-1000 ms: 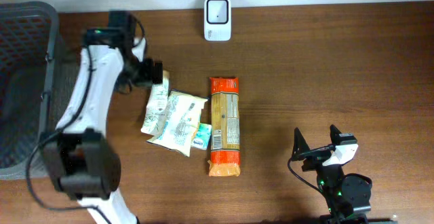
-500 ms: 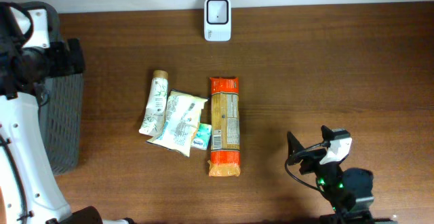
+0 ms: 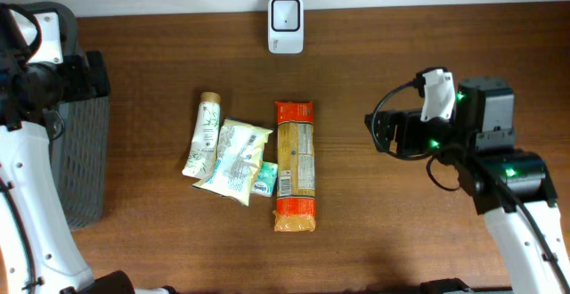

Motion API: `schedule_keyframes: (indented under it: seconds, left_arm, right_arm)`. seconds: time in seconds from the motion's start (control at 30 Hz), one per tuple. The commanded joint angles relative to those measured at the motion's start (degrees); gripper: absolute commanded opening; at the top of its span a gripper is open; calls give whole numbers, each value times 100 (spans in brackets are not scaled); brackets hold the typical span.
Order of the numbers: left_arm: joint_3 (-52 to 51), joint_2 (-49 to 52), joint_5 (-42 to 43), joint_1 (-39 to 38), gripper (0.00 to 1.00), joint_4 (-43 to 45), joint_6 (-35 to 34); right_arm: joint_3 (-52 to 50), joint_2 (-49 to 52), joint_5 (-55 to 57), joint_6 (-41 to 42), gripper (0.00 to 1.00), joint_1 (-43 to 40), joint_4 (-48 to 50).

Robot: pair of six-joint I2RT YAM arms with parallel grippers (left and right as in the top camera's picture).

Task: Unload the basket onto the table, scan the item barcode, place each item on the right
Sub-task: 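Grasp the pasta pack with the right gripper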

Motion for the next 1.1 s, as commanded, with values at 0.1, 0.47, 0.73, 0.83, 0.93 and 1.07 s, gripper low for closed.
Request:
schedule_keyframes:
  seconds: [0.1,0.47,0.73,0.83,0.93,1.07]
  left_arm:
    - [72,-44,61,20,99,-7,74]
    - [72,-44,61,20,99,-7,74]
    - [72,-44,61,20,99,-7,74]
    - [72,-44,61,20,99,-7,74]
    - [72,-44,61,20,99,-7,74]
    - [72,-44,59,20,99,-7,74]
  right_arm:
    - [120,1327,-1215,-15,93,168,101]
    - [120,4756,-2540,48,75,894,1403]
    - [118,5359,-2793,444,67,1038,1943]
    - [118,5416,-1978,1357,50,1432,2011]
    - [118,5434,-1720,1687,32,1606,2127]
    - [160,5405,-2050,1764,11,1600,2299]
